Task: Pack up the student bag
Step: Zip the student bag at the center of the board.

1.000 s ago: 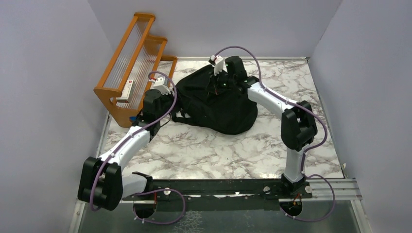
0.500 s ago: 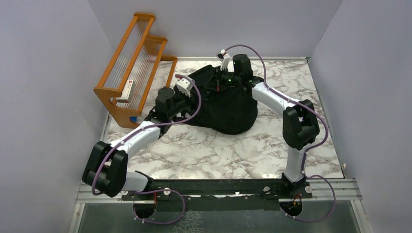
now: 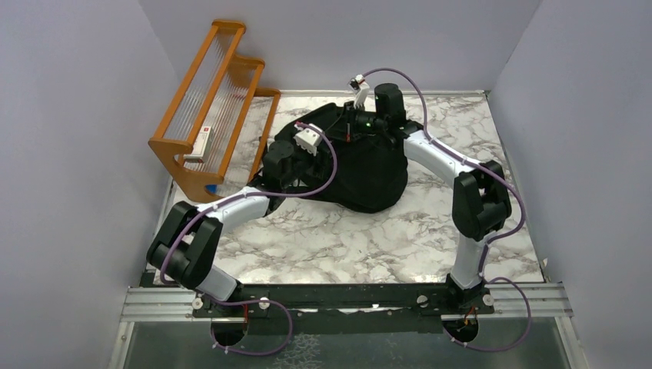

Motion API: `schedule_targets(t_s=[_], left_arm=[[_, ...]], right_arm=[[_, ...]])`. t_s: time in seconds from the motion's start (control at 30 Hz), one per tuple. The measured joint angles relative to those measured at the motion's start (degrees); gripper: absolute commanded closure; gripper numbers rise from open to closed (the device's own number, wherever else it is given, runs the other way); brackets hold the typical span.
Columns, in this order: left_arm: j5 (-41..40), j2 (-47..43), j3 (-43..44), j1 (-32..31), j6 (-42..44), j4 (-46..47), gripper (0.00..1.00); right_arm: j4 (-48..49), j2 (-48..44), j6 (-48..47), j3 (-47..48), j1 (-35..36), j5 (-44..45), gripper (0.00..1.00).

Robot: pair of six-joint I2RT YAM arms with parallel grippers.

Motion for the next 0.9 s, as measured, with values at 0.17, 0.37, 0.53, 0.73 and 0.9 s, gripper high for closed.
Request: schedule_targets(t_s=[0.17,0.37,0.53,0.73,0.9], left_arm=[[-2.3,1.8,1.3,0.0,0.3,0.7,0.34],[-2.0,2.8,3.2,0.0,-0.2,1.4,0.33],[-1.3,2.8,3.3,0.0,-0.6,2.5,0.4],[-1.7,4.3,3.3,0.0,-0.7,3.0,0.6],[-1.7,4.9,3.1,-0.2,-1.4,3.3,0.93]], right_arm=[[1.0,-0.4,0.7,-0.4,-0.1,-1.2,0.99],[2.0,-0.6,1.0,-1.2,-0.1,-2.0,0.99],[2.4,-0.7,1.2,-1.5,-0.1,-2.4,0.99],[2.7,-0.7,1.5,-1.7,-0.1,-2.6,0.99],[2.7,-0.8,1.5,-2.3,-0.1,-2.2,0.99]])
